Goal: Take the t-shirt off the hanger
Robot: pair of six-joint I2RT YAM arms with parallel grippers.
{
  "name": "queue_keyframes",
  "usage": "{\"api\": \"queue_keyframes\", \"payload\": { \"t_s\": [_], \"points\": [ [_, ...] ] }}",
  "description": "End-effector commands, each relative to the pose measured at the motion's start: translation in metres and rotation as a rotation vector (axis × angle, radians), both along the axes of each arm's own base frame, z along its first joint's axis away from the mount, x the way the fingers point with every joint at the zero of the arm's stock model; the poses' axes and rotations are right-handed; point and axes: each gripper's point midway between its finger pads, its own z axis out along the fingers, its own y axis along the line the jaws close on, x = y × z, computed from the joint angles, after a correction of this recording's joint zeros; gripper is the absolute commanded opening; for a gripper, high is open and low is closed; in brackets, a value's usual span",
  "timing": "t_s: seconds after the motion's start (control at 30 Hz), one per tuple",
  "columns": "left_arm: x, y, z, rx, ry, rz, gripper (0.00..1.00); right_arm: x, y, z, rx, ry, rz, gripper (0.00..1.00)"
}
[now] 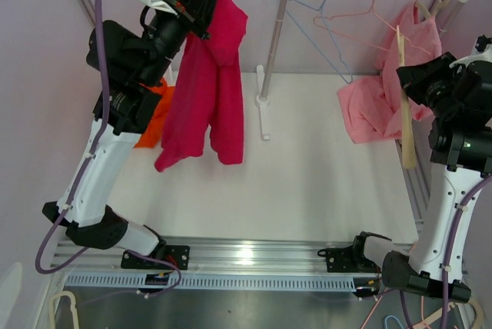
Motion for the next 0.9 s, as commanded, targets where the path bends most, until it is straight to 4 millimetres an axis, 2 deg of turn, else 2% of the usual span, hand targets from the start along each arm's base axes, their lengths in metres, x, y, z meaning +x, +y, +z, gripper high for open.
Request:
{"api": "queue_keyframes", "payload": {
  "t_s": [0.0, 0.03, 0.07, 0.1, 0.13, 0.17, 0.23, 0.3, 0.37, 0.43, 0.5, 0.53, 0.63, 0.67, 0.7, 0.73, 0.8, 0.83, 0.87],
  "points": [
    [-0.032, 0.052, 0.085, -0.099, -0.395, 0.143, 0.01, -0.009, 0.004, 0.056, -0.048, -0.178, 0.026, 0.0],
    [-0.025, 0.054, 0.089, -0.089, -0.407, 0.153, 0.01, -0.015, 0.012, 0.07, -0.04, -0.204, 0.065, 0.0],
    [-0.028, 0.068, 0.103, -0.099, -0.443, 0.183, 0.01, -0.014, 0.016, 0.069, -0.021, -0.185, 0.09, 0.0],
    [-0.023, 0.069, 0.105, -0.087, -0.446, 0.19, 0.01, -0.016, 0.021, 0.073, 0.014, -0.185, 0.112, 0.0],
    [-0.026, 0.075, 0.113, -0.085, -0.471, 0.2, 0.01, -0.018, 0.027, 0.077, 0.038, -0.184, 0.14, 0.0],
    [-0.018, 0.083, 0.116, -0.08, -0.484, 0.235, 0.01, -0.021, 0.036, 0.082, 0.062, -0.184, 0.198, 0.0],
    [-0.02, 0.096, 0.124, -0.109, -0.517, 0.259, 0.01, -0.023, 0.045, 0.086, 0.127, -0.174, 0.242, 0.0],
    [-0.019, 0.113, 0.132, -0.132, -0.554, 0.298, 0.01, -0.024, 0.052, 0.092, 0.147, -0.186, 0.288, 0.0],
    [-0.011, 0.128, 0.135, -0.142, -0.579, 0.352, 0.01, -0.022, 0.048, 0.097, 0.118, -0.215, 0.266, 0.0],
    [-0.008, 0.14, 0.139, -0.14, -0.603, 0.391, 0.01, -0.014, 0.032, 0.1, 0.087, -0.219, 0.181, 0.0],
    [0.012, 0.157, 0.133, -0.167, -0.562, 0.387, 0.01, -0.008, 0.027, 0.099, 0.069, -0.208, 0.164, 0.0],
    [0.016, 0.164, 0.133, -0.176, -0.556, 0.386, 0.01, 0.002, 0.025, 0.093, 0.074, -0.184, 0.169, 0.0],
    [0.038, 0.187, 0.124, -0.189, -0.51, 0.379, 0.01, 0.017, 0.023, 0.086, 0.09, -0.162, 0.184, 0.0],
    [0.047, 0.204, 0.12, -0.18, -0.501, 0.419, 0.01, 0.021, 0.021, 0.088, 0.085, -0.179, 0.18, 0.0],
    [0.053, 0.211, 0.118, -0.18, -0.491, 0.432, 0.01, 0.026, 0.021, 0.086, 0.1, -0.175, 0.179, 0.0],
    [0.064, 0.218, 0.112, -0.178, -0.476, 0.447, 0.01, 0.033, 0.021, 0.079, 0.117, -0.162, 0.192, 0.0],
    [0.074, 0.24, 0.11, -0.185, -0.477, 0.491, 0.01, 0.054, 0.022, 0.075, 0.166, -0.161, 0.229, 0.0],
    [0.094, 0.25, 0.099, -0.202, -0.443, 0.482, 0.01, 0.061, 0.026, 0.073, 0.188, -0.157, 0.256, 0.0],
    [0.09, 0.264, 0.104, -0.201, -0.468, 0.499, 0.01, 0.073, 0.03, 0.072, 0.203, -0.166, 0.3, 0.0]
  ]
}}
